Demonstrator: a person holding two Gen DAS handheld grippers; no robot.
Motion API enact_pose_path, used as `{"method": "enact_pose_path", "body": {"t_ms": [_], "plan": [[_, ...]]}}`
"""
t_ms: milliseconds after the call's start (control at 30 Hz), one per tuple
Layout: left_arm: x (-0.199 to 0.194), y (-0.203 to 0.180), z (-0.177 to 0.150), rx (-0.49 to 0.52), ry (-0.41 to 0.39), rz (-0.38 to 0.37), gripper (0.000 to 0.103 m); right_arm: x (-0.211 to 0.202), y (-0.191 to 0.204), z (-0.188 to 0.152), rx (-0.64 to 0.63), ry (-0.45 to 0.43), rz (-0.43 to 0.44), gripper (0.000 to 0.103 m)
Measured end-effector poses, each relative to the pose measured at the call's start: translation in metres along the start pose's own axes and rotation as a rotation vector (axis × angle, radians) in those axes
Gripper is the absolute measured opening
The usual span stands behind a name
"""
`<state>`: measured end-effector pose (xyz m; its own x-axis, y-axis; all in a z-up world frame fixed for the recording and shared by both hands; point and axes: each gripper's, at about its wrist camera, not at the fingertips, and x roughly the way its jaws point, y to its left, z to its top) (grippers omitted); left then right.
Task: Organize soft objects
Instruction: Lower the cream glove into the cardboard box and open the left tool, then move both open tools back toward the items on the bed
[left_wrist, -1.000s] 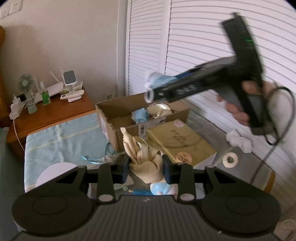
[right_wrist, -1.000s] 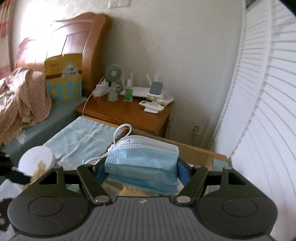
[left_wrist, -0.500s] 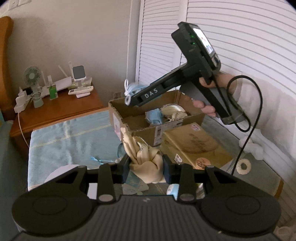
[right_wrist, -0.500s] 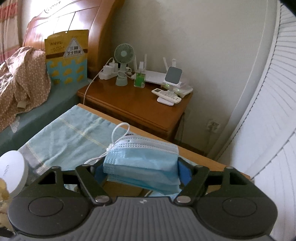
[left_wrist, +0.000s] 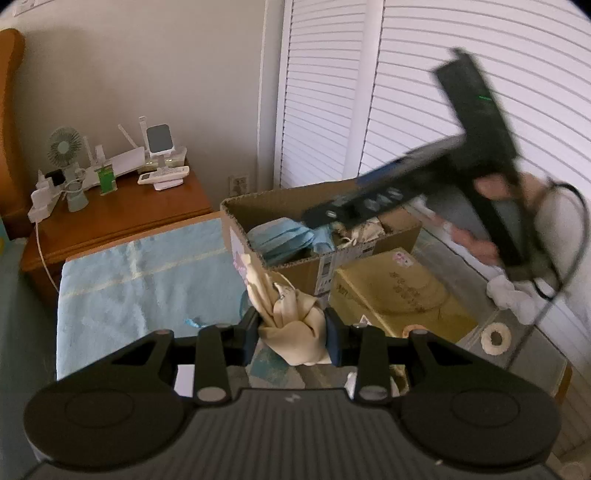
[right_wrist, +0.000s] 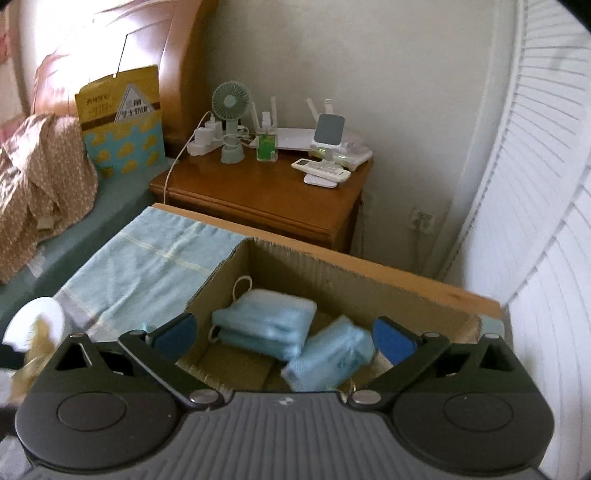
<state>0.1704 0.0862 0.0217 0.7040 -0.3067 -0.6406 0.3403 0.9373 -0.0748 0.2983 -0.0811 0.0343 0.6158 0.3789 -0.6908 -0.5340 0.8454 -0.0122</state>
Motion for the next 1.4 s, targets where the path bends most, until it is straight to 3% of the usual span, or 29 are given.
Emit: {"method": "enact_pose_path", "body": {"t_ms": [300,633,700,767,1067,1400], "plan": [[0.026,-0.005,0.039,0.018,0.014,-0.009,0.035,-0.066,-0.001,-0.054,0.112,-0.080,-0.142,0.103],[0.078,-0.017,0.085,0.033,-0.003,0.010,0.035,-0.108,-0.005,-0.100,0.223,-0.105,-0.179,0.103],[0.084,-0.018,0.087,0.036,-0.008,0.025,0.046,-0.113,-0.005,-0.105,0.235,-0.104,-0.177,0.103],[0.089,-0.017,0.087,0.008,-0.004,0.050,0.081,-0.117,-0.004,-0.108,0.237,-0.106,-0.178,0.103],[0.056,-0.019,0.072,-0.001,-0.036,0.080,0.091,-0.136,0.003,-0.114,0.214,-0.131,-0.177,0.103],[0.005,-0.035,0.028,-0.008,-0.076,0.068,0.096,-0.146,0.013,-0.130,0.189,-0.113,-0.175,0.103]]}}
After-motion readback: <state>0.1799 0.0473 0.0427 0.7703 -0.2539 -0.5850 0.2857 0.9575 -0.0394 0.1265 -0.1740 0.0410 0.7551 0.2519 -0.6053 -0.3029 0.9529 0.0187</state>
